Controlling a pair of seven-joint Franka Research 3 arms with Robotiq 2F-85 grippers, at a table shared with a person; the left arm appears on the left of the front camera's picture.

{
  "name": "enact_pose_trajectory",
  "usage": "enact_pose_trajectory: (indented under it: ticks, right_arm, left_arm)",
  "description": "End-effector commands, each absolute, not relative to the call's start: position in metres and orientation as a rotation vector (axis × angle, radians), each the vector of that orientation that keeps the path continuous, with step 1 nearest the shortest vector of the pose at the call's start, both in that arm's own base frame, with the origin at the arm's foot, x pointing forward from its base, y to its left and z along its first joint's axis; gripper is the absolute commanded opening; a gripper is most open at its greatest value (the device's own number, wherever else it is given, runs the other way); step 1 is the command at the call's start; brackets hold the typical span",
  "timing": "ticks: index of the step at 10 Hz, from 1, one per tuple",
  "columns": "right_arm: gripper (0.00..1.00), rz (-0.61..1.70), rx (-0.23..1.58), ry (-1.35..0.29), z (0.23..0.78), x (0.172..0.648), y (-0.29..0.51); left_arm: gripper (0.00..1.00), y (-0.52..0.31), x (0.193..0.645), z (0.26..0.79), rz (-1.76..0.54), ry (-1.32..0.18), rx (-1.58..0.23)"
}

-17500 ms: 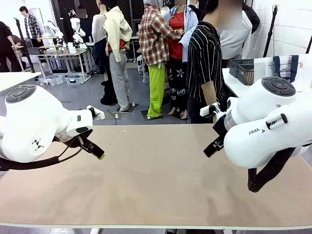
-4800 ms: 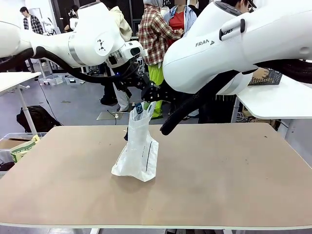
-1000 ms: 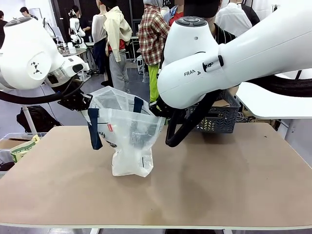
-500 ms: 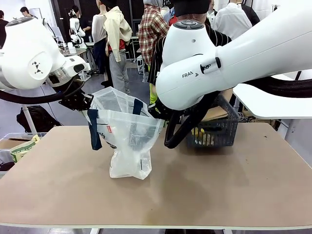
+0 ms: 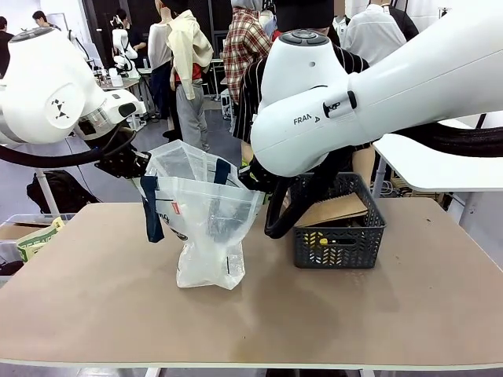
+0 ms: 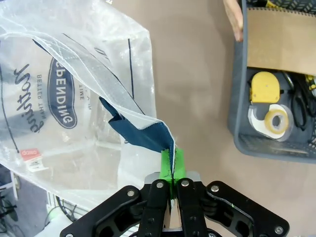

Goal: Transfer purchased items from the store into the shopping bag.
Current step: Move the Reusable shopping bag to the right side of the table.

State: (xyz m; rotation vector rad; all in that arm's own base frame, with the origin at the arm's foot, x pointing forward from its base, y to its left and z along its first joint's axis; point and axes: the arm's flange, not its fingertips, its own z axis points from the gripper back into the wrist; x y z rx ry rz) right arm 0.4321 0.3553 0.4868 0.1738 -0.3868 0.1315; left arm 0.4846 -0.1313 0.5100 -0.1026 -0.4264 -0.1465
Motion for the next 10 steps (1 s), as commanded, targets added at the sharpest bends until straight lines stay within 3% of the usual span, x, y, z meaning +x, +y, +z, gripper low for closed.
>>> enact_pose_trajectory:
  ticks: [1,10]
  right_arm:
    - [0.0,0.128,0.173,-0.388,0.4858,0.4321,0.3533]
    - [0.0,0.128,0.173,-0.388,0.4858,0.4321,0.3533]
  left_arm:
    - [0.0,-0.1275,0.4848,0.5108,-0.137,-0.436,-0.104]
    - [0.0,-0.1275,0.4848,0.5108,-0.137,-0.436,-0.104]
